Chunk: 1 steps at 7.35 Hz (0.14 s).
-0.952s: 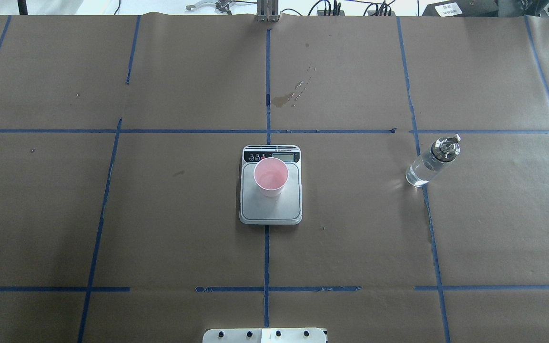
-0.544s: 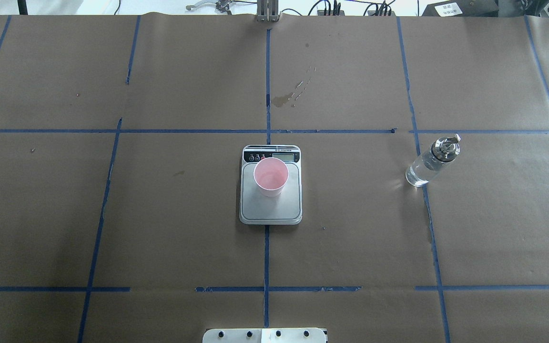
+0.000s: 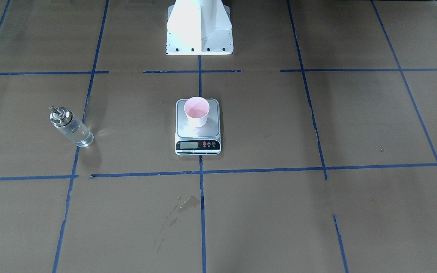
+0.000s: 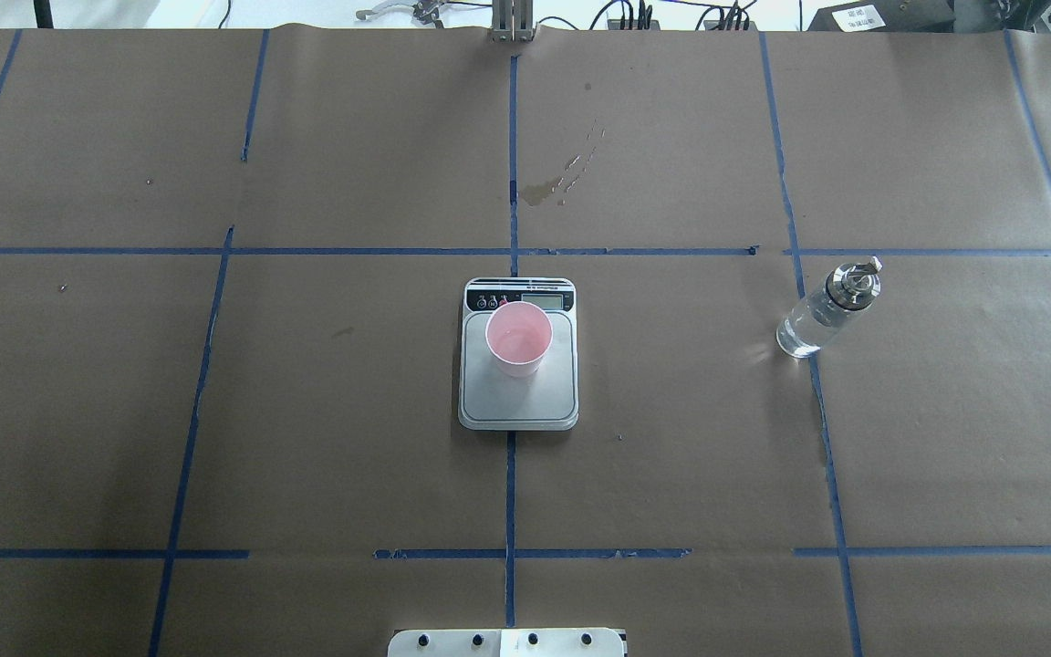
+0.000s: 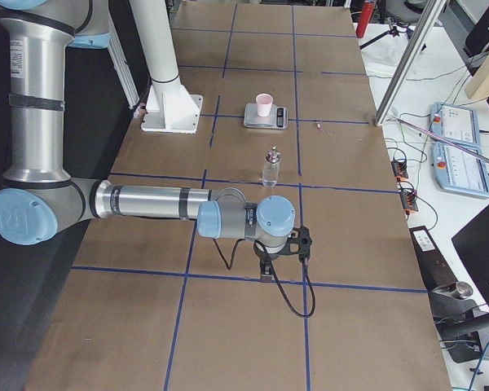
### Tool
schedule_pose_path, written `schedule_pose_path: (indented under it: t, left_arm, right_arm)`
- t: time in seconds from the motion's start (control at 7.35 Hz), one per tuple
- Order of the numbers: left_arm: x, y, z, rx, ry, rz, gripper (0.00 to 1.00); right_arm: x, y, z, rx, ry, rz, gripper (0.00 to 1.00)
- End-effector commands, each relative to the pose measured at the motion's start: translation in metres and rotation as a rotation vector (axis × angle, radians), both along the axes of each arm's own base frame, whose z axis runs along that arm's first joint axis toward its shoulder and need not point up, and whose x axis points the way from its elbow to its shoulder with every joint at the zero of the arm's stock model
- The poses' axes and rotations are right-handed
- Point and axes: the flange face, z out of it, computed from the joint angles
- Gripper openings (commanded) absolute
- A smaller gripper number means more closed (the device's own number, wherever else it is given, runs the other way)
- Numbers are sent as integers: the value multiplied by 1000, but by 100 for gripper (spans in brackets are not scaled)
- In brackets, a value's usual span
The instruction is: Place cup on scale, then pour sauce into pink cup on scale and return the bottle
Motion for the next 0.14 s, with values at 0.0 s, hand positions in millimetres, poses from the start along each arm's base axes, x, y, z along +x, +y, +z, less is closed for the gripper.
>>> schedule_pose_path:
  t: [0.0]
  left_arm:
    - [0,0,0,0,0,1,100]
  right_arm:
    - [0,2,2,-1,-2,0,100]
